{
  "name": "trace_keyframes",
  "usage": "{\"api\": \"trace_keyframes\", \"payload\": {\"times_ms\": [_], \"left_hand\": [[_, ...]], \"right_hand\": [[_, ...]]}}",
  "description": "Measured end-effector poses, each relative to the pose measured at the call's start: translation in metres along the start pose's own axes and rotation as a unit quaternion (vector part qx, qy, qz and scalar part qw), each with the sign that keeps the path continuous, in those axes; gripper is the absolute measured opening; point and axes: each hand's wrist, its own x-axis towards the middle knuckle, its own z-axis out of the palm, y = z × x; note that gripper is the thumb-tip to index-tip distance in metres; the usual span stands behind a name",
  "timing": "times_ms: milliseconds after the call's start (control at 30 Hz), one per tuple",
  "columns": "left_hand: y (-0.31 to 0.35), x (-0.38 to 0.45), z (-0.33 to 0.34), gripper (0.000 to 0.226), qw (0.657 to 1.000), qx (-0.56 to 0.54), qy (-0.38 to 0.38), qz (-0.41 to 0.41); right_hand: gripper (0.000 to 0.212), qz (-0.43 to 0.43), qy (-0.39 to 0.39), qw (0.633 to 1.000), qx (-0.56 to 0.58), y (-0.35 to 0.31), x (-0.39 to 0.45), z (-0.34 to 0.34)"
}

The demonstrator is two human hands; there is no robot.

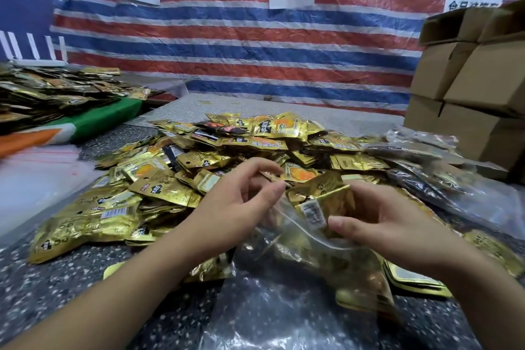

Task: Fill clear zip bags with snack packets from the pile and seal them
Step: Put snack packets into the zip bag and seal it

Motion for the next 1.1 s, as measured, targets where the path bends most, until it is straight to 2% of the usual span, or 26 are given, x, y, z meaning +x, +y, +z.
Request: {"api": "trace_keyframes", "payload": {"times_ms": [67, 100, 200, 267, 367, 467, 667, 767, 867, 967, 1100], "left_hand": [[0.004, 0.001, -0.001, 0.046, 0.996, -0.067, -0.01, -0.056], [0.006, 0.002, -0.001, 0.048, 0.994, -0.075, -0.02, -0.076], [0.008, 0.003, 0.0, 0.032, 0.988, -0.091, -0.039, -0.116], [0.007, 0.003, 0.002, 0.025, 0.985, -0.112, -0.036, -0.127], [0.004, 0.003, 0.004, 0.028, 0.986, -0.109, -0.034, -0.119], [0.0, 0.003, 0.005, 0.03, 0.988, -0.102, -0.043, -0.109], [-0.006, 0.003, 0.007, 0.035, 0.986, -0.118, -0.033, -0.115], [-0.005, 0.003, 0.008, 0.036, 0.987, -0.105, -0.026, -0.118], [-0.005, 0.002, 0.008, 0.038, 0.996, -0.039, -0.017, -0.082], [-0.003, 0.0, 0.008, 0.04, 0.999, -0.003, -0.019, -0.051], [-0.003, -0.001, 0.012, 0.038, 0.999, 0.023, -0.009, -0.038]], "right_hand": [[0.021, 0.0, 0.034, 0.998, 0.051, 0.0, 0.001, 0.0], [0.025, 0.002, 0.05, 0.996, 0.072, 0.001, 0.0, -0.002], [0.033, 0.016, 0.064, 0.992, 0.105, 0.001, 0.0, -0.006], [0.035, 0.028, 0.044, 0.992, 0.112, 0.003, -0.001, -0.006], [0.028, 0.027, 0.002, 0.998, 0.049, 0.003, 0.0, -0.001], [0.033, 0.016, -0.029, 0.999, -0.026, 0.003, 0.002, 0.002], [0.024, 0.012, 0.011, 1.0, -0.016, 0.003, 0.001, 0.002], [0.026, 0.008, 0.035, 0.998, -0.055, 0.002, 0.001, 0.006], [0.017, 0.005, 0.016, 0.992, -0.123, -0.003, 0.001, 0.011], [0.018, 0.014, -0.014, 0.989, -0.145, -0.008, 0.001, 0.013], [0.016, 0.015, -0.003, 0.981, -0.193, -0.011, 0.004, 0.017]]}}
